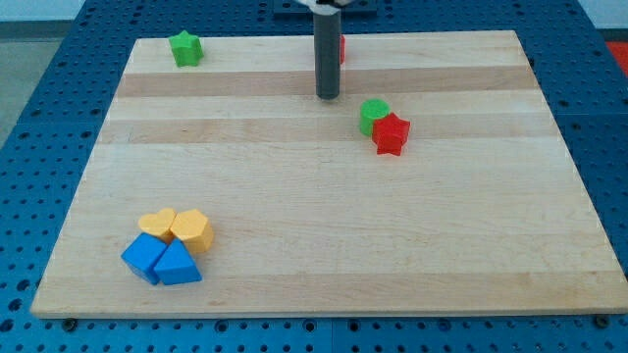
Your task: Drag the green circle to the top right corner
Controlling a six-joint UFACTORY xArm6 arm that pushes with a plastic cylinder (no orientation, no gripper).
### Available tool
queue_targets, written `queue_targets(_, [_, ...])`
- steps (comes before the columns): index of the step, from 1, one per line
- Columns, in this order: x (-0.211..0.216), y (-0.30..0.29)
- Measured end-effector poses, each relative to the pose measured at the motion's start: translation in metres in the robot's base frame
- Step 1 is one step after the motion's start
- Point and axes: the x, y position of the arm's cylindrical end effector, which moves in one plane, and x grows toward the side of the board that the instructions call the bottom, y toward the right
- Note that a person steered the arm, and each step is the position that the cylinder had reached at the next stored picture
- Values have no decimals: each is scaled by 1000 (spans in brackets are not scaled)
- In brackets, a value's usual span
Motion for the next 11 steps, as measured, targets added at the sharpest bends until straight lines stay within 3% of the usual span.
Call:
queue_targets(1, [36,0])
queue_targets(5, [52,94])
queue_targets(7, [36,111])
queue_targets(9, [-7,121])
queue_targets(11, [-8,169])
